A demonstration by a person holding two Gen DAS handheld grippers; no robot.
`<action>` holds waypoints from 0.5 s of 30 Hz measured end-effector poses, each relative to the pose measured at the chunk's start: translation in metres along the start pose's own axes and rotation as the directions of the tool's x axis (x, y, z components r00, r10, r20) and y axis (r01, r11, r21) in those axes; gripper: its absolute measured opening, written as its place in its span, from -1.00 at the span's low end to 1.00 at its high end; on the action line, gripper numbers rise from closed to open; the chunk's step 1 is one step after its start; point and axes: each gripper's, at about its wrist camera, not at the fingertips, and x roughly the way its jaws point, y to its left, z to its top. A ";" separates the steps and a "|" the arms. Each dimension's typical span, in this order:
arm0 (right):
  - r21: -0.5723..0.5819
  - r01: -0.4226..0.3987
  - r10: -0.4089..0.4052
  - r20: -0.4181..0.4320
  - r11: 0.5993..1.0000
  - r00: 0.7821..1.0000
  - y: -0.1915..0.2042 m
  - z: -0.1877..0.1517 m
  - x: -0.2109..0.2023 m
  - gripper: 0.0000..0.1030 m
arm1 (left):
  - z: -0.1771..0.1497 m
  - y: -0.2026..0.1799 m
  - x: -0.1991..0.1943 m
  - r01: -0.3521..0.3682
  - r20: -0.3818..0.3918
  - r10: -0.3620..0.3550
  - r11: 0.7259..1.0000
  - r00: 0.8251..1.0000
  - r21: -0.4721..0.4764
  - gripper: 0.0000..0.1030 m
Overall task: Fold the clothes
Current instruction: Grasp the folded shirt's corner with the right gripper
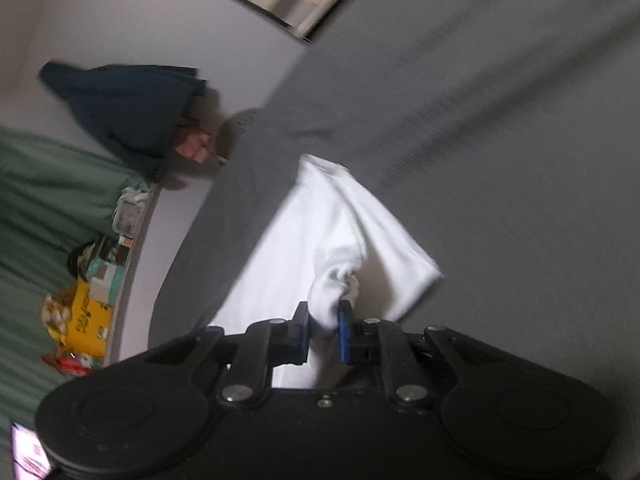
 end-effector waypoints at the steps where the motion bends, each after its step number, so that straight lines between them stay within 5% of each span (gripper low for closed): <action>1: -0.049 -0.006 0.007 0.018 0.999 1.000 0.010 0.000 -0.002 -0.74 | -0.001 -0.001 0.000 0.001 0.004 -0.001 1.000 1.000 0.007 0.99; 5: -0.247 -0.072 0.098 0.095 0.966 0.991 0.049 -0.003 -0.015 -0.76 | -0.002 -0.003 -0.004 0.025 0.035 -0.025 1.000 0.999 0.005 0.99; 7: -0.293 0.000 0.036 0.115 0.956 0.993 0.047 -0.002 -0.010 -0.76 | -0.002 -0.004 -0.004 0.031 0.038 -0.031 0.999 0.999 0.012 0.99; 11: -0.211 0.104 -0.093 0.061 0.972 0.994 0.010 0.004 0.014 -0.76 | -0.004 -0.006 -0.004 0.039 0.024 -0.040 0.999 0.999 0.016 0.99; 15: -0.165 0.134 -0.130 0.034 0.977 0.991 -0.004 0.003 0.022 -0.76 | -0.005 -0.011 -0.008 0.060 0.030 -0.061 0.997 0.998 0.042 0.99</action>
